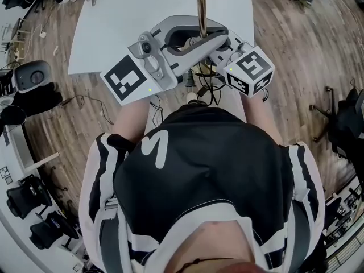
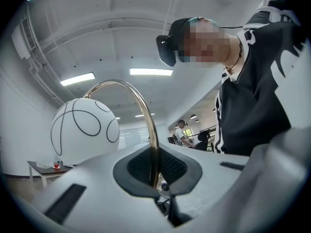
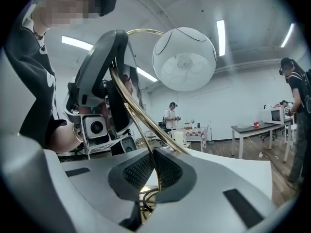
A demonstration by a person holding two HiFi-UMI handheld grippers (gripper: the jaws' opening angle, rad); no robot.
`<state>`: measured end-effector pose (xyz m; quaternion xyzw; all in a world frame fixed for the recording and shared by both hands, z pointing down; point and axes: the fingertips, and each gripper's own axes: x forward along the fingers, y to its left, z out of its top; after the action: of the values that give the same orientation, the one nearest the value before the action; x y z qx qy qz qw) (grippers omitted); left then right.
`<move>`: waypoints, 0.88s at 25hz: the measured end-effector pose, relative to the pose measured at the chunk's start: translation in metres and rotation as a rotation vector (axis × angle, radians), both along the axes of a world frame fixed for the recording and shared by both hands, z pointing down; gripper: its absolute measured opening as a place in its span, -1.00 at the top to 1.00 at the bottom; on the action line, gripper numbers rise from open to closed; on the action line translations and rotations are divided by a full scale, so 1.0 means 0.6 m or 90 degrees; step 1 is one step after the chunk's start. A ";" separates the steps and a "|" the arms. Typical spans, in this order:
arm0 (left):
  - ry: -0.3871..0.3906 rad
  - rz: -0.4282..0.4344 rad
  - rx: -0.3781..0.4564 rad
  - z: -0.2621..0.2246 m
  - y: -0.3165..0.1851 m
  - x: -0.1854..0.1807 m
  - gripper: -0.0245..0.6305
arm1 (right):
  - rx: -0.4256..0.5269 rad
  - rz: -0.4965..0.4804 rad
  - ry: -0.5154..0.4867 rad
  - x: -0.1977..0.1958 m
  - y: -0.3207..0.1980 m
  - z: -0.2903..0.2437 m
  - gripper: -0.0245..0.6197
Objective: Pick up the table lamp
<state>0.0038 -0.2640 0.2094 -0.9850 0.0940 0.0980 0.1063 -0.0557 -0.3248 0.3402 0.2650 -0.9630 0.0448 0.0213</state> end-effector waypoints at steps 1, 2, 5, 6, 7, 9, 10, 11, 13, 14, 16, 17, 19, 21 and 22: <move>0.000 -0.004 0.001 0.001 0.008 0.011 0.91 | -0.004 -0.007 -0.006 0.010 0.010 0.001 0.88; -0.001 -0.007 0.003 0.002 0.017 0.023 0.91 | -0.008 -0.013 -0.013 0.020 0.020 0.002 0.88; -0.007 -0.014 0.002 0.004 0.043 0.055 0.91 | -0.016 -0.016 -0.022 0.049 0.051 0.006 0.88; -0.007 -0.019 -0.002 0.004 0.051 0.062 0.91 | -0.016 -0.016 -0.018 0.057 0.062 0.007 0.88; -0.004 -0.024 -0.007 0.003 0.060 0.068 0.91 | -0.016 -0.017 -0.013 0.063 0.073 0.007 0.88; 0.006 -0.030 -0.015 0.000 0.082 0.082 0.91 | -0.013 -0.024 -0.008 0.077 0.096 0.006 0.88; 0.010 -0.032 -0.014 -0.001 0.094 0.091 0.91 | -0.011 -0.027 -0.009 0.085 0.108 0.005 0.88; 0.011 -0.037 -0.011 -0.001 0.106 0.101 0.91 | -0.009 -0.028 -0.012 0.095 0.119 0.004 0.88; 0.011 -0.048 -0.007 -0.001 0.129 0.120 0.91 | -0.010 -0.027 -0.019 0.116 0.141 0.002 0.88; 0.011 -0.054 -0.006 -0.001 0.139 0.128 0.91 | -0.011 -0.025 -0.023 0.125 0.151 0.001 0.88; 0.013 -0.060 -0.004 -0.003 0.159 0.142 0.91 | -0.012 -0.024 -0.028 0.142 0.171 -0.001 0.88; 0.015 -0.062 -0.002 -0.004 0.169 0.148 0.91 | -0.012 -0.026 -0.028 0.148 0.181 -0.001 0.88; 0.019 -0.067 -0.003 -0.006 0.188 0.157 0.91 | -0.013 -0.032 -0.025 0.158 0.201 -0.003 0.88; 0.021 -0.078 -0.008 -0.005 0.203 0.164 0.91 | -0.016 -0.035 -0.020 0.167 0.218 -0.001 0.88; 0.021 -0.084 -0.010 -0.003 0.208 0.168 0.91 | -0.019 -0.035 -0.020 0.171 0.224 0.001 0.88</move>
<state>0.1048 -0.1391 0.2075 -0.9758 0.1610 0.1062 0.1032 0.0471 -0.1902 0.3406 0.2374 -0.9693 0.0626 0.0113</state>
